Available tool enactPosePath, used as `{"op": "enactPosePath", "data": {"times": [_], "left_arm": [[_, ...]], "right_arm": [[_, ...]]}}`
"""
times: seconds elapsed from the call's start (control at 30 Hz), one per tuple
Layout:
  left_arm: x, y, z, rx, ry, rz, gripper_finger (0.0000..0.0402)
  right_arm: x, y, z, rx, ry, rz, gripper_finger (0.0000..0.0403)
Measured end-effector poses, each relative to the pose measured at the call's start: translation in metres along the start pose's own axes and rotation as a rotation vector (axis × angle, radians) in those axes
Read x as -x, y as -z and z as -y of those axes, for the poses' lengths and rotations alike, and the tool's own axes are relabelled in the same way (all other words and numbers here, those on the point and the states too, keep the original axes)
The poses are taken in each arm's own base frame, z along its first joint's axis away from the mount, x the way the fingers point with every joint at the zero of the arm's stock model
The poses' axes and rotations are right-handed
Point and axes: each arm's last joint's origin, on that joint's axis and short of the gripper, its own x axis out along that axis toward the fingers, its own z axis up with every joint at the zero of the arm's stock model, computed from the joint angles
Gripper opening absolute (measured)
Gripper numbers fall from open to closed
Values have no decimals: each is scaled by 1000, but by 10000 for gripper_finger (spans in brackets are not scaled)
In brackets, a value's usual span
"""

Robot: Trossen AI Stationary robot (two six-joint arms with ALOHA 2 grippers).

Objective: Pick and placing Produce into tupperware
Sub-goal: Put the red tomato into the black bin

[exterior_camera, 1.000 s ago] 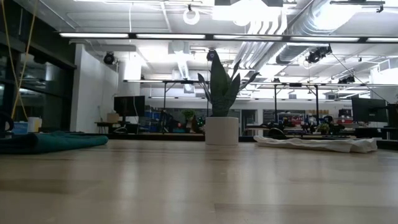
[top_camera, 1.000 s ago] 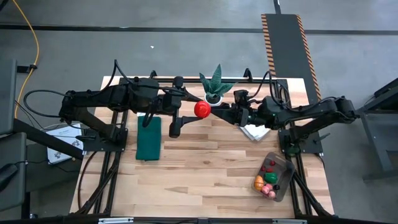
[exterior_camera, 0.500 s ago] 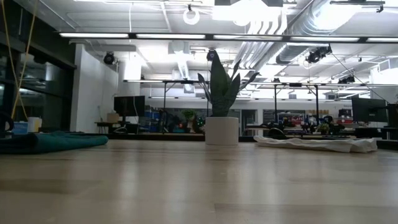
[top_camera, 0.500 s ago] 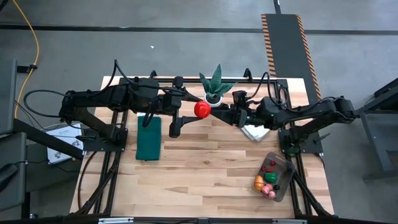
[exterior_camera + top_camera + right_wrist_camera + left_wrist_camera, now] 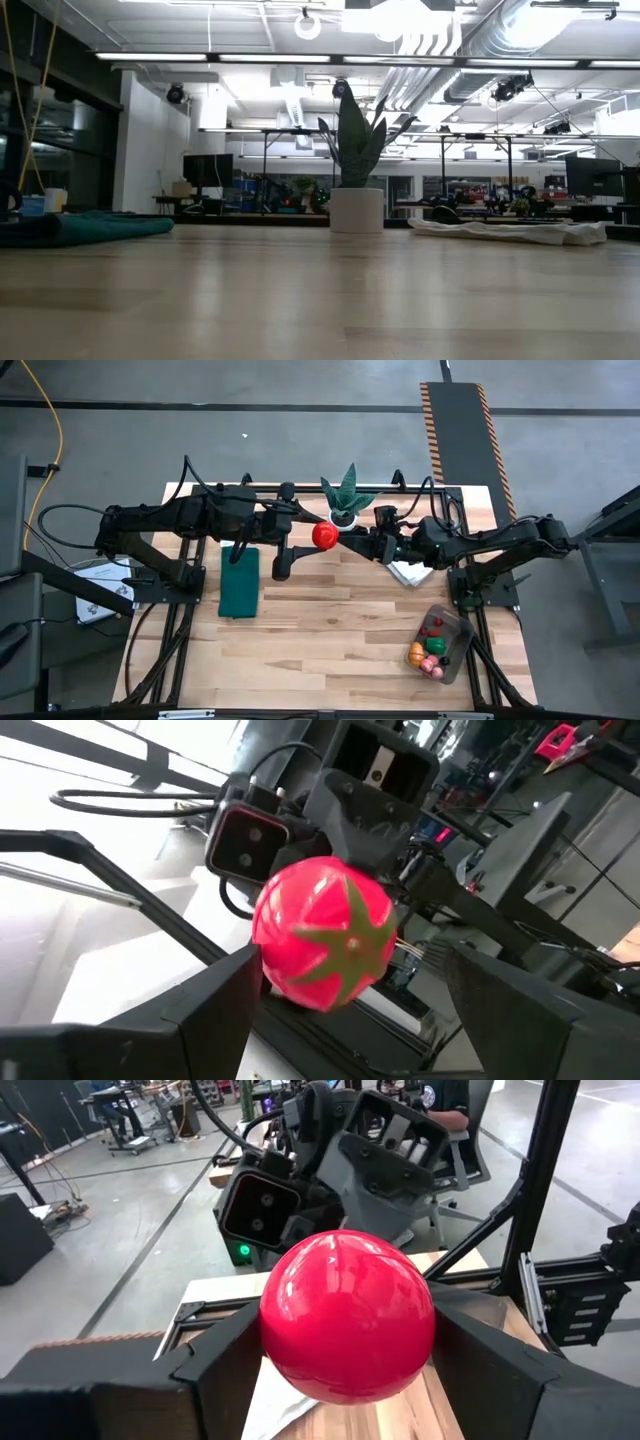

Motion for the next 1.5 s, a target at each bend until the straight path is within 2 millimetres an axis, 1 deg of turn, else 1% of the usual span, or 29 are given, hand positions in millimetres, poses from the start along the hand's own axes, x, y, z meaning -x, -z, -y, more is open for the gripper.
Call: {"op": "enactPosePath", "data": {"times": [0.23, 0.7, 0.93, 1.1, 1.27, 1.5], "left_arm": [[0, 0, 0, -2, -14, -2, 260], [0, 0, -1, -4, -18, -3, 260], [0, 0, 0, -4, -18, -5, 260], [0, 1, 0, -4, -18, -7, 260], [0, 1, 0, -5, -17, -10, 260], [0, 1, 0, -4, -17, -9, 260]], "right_arm": [[0, -1, -1, -62, -9, 10, 303], [0, -1, -1, -105, -8, 8, 303], [0, 0, 0, -106, 0, 3, 303], [0, 1, 1, -62, 12, -7, 303], [0, 1, 2, -105, 20, -15, 303], [0, 1, 2, -104, 22, -15, 303]]}}
